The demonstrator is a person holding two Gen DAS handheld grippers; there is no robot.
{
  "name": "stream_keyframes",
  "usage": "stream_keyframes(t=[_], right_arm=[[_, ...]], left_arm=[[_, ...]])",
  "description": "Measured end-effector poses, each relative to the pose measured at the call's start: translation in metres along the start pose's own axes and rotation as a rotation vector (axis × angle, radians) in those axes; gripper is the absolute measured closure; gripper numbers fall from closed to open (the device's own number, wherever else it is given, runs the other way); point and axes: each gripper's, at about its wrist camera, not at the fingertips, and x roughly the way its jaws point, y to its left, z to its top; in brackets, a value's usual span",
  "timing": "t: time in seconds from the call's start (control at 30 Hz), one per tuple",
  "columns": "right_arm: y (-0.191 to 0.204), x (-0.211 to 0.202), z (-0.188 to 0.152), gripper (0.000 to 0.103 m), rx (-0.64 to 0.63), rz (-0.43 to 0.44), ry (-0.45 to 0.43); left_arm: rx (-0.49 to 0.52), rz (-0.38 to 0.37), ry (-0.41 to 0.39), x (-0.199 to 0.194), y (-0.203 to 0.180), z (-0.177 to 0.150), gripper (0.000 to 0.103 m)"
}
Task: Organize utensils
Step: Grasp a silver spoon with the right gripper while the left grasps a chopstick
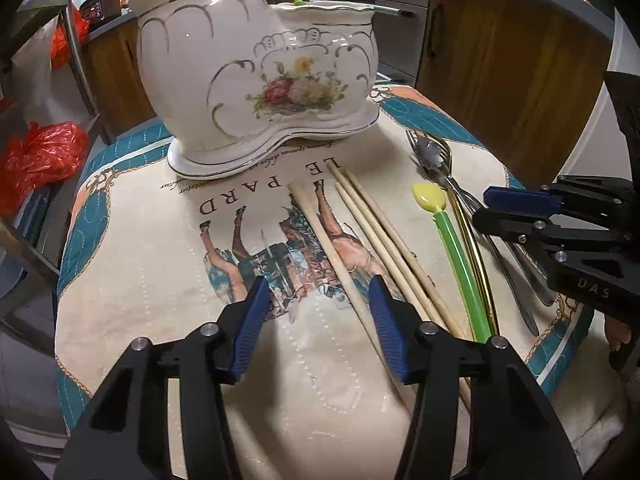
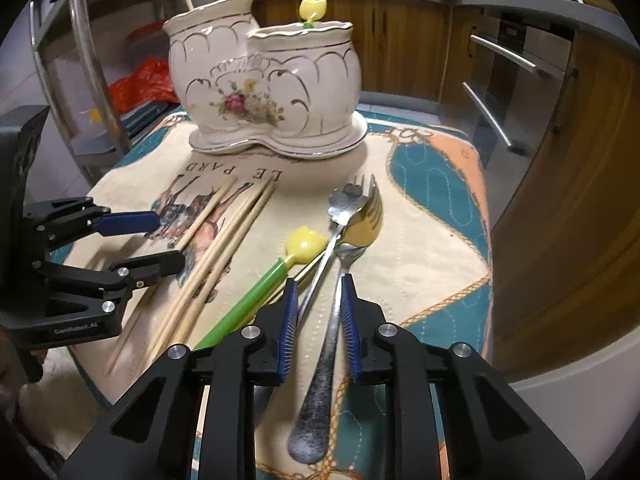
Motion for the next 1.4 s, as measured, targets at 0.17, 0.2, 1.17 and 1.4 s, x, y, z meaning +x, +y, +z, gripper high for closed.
stream_keyframes(t=[0.17,0.2,1.17,1.4], right_arm=[[0.005,0.006,0.007,0.083,-0.036,-0.057,0.027],[0.006,0.008,0.010,0.083,-0.051,-0.077,0.038],[0.007,0.015,0.016,0.097,-0.073,-0.045,0.065],[-0.003,-0.007,0.015,0.099,-0.037,-0.010,-0.010]], left_arm=[[0.031,0.014,0.007,0.002,-0.004,0.004,0.074],[0.034,0.018,0.010,0.002,-0.004,0.005,0.079],[0.097,-0.029,0.079,0.002,0.023,0.010,0.096],[0.090,-0.057,0.031,-0.007,0.029,0.013,0.097]])
